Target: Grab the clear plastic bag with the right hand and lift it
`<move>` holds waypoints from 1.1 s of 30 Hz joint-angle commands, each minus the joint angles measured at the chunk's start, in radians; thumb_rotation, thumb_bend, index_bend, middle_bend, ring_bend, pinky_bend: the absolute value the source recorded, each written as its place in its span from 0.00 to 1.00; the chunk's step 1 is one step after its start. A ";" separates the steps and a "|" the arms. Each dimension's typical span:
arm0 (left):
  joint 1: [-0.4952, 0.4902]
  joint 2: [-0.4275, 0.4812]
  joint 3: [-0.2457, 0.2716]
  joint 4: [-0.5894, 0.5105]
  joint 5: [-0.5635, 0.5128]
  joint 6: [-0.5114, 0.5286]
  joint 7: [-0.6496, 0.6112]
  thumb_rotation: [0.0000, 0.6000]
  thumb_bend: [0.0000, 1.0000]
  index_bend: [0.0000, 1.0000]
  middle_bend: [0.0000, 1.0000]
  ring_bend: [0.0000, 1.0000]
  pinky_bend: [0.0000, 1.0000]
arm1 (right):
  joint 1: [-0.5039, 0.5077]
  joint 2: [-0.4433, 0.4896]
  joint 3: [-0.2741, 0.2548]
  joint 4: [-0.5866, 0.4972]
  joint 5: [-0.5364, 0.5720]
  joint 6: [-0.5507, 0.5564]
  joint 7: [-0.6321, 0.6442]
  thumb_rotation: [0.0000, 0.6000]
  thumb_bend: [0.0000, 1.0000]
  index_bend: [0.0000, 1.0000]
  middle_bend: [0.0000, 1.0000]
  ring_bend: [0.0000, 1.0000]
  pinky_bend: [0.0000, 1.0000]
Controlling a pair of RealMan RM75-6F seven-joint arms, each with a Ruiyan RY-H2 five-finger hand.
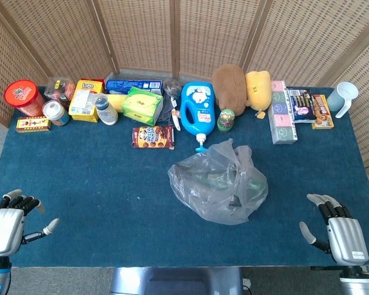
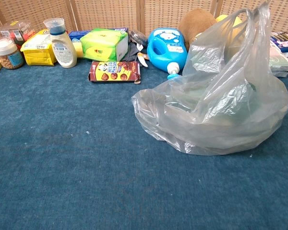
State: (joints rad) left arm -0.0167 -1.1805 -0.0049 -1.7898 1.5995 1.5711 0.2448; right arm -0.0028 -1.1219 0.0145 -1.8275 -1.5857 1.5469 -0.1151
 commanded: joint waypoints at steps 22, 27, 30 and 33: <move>-0.011 0.014 -0.011 -0.007 0.007 0.000 0.017 0.00 0.17 0.54 0.50 0.41 0.20 | 0.014 0.013 0.001 -0.011 -0.018 -0.012 0.121 0.00 0.38 0.17 0.22 0.19 0.21; -0.012 0.019 -0.010 -0.011 0.008 -0.001 0.022 0.00 0.17 0.54 0.50 0.41 0.20 | 0.047 0.034 0.003 -0.021 -0.021 -0.059 0.242 0.01 0.38 0.15 0.22 0.19 0.25; -0.012 0.022 -0.010 -0.014 0.008 -0.001 0.023 0.00 0.17 0.54 0.50 0.41 0.20 | 0.071 0.038 0.014 -0.025 -0.026 -0.081 0.345 0.00 0.38 0.13 0.22 0.20 0.27; -0.012 0.030 -0.013 -0.019 0.013 0.006 0.027 0.00 0.17 0.54 0.50 0.41 0.20 | 0.105 0.051 0.023 -0.024 -0.031 -0.116 0.488 0.01 0.38 0.13 0.23 0.21 0.29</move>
State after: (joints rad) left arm -0.0286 -1.1520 -0.0175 -1.8080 1.6110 1.5761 0.2709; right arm 0.0617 -1.0864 0.0251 -1.8486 -1.6099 1.4730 0.2441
